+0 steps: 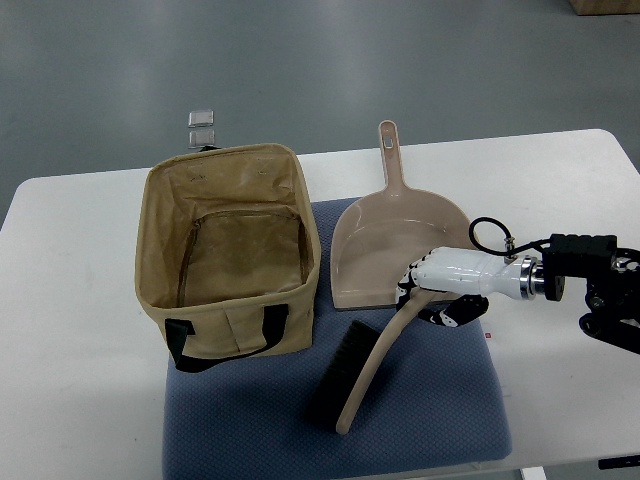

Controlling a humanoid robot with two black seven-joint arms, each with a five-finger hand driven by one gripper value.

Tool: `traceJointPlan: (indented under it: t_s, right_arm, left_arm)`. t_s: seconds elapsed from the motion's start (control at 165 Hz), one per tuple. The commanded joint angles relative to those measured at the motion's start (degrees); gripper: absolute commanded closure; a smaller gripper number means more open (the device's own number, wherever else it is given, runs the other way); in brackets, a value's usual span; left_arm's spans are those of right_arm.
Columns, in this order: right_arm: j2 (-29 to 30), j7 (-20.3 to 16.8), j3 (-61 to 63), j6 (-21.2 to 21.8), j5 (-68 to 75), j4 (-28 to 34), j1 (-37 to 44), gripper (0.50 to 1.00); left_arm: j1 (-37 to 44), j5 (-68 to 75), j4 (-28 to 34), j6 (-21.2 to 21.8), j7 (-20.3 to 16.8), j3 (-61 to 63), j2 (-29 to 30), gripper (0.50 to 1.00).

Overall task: Put pink broom in yellow bag with right hand
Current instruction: 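Close the right hand around the curved beige brush handle, then lift the brush with the right hand and swing it over the tan bag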

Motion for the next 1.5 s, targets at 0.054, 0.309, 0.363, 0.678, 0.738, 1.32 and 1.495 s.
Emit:
traceJointPlan:
  t_s: [0.054,0.309,0.363,0.678,0.738,1.32,1.495]
  right_arm:
    - [-0.10,0.08,0.34,-0.09,0.27,0.00,-0.13,1.000]
    - [-0.10,-0.10,1.83,-0.27,1.15,-0.18,-0.13,1.000]
    - [-0.10,-0.10,2.01,-0.27,1.15,-0.18,-0.13,1.000]
    - [-0.27,0.08,2.18,-0.53,1.42,-0.18,-0.13,1.000]
    - [-0.27,0.17,3.50,-0.62,1.42,-0.18,-0.13,1.000]
    - [-8.71,3.42,7.28,-0.71,15.21,-0.18,0.75,1.000]
    - [-10.82,3.51,11.59,0.61,16.44,-0.26,0.75,1.000]
  left_arm:
    - [0.01,0.00,0.00,0.00,0.00,0.00,0.00,0.500]
    - [0.01,0.00,0.00,0.00,0.00,0.00,0.00,0.500]
    - [0.01,0.00,0.00,0.00,0.00,0.00,0.00,0.500]
    - [0.01,0.00,0.00,0.00,0.00,0.00,0.00,0.500]
    - [0.01,0.00,0.00,0.00,0.00,0.00,0.00,0.500]
    - [0.01,0.00,0.00,0.00,0.00,0.00,0.00,0.500]
    - [0.01,0.00,0.00,0.00,0.00,0.00,0.00,0.500]
